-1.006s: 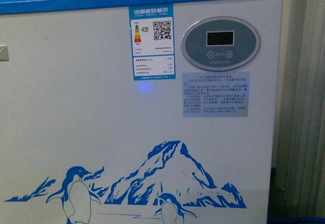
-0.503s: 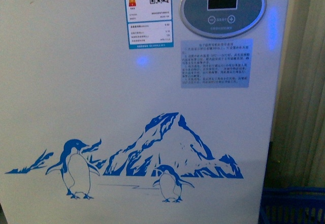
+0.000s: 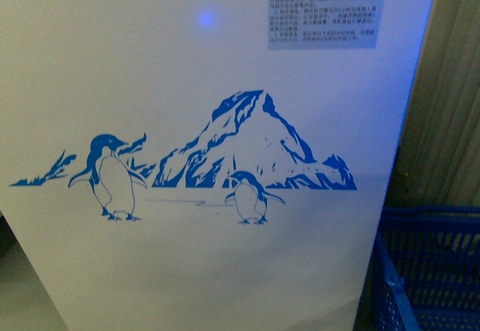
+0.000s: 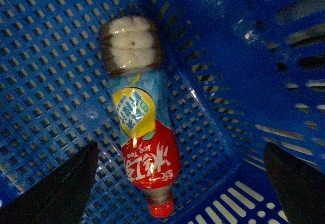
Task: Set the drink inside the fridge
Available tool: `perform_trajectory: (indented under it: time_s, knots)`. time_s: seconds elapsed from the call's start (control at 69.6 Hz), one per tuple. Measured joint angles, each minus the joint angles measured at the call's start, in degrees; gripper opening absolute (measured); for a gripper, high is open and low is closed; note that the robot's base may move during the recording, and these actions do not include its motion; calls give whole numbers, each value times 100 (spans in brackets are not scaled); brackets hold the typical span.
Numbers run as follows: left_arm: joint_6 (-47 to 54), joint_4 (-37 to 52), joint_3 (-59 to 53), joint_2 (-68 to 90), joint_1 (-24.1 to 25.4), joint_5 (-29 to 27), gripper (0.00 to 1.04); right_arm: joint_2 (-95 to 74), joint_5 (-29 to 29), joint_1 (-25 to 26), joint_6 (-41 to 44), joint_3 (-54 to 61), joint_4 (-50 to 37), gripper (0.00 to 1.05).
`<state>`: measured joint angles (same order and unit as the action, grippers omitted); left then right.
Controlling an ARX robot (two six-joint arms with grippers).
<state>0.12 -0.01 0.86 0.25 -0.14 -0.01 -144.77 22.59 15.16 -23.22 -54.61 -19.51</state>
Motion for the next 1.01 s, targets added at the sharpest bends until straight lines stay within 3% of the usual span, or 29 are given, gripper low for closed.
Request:
perform_trajectory:
  time_s: [0.316,0.661,0.905,1.006]
  knots:
    - [0,0,0,0,0,0,97,-1707,-262,120,-107,-1329,358,97]
    - [0,0,0,0,0,0,97,-2380,-280,245,-42,-1742,496,96]
    - [0,0,0,0,0,0,97,-2295,-446,243,254,-1556,361,60]
    - [0,0,0,0,0,0,97,-2140,-527,243,317,-1335,271,52]
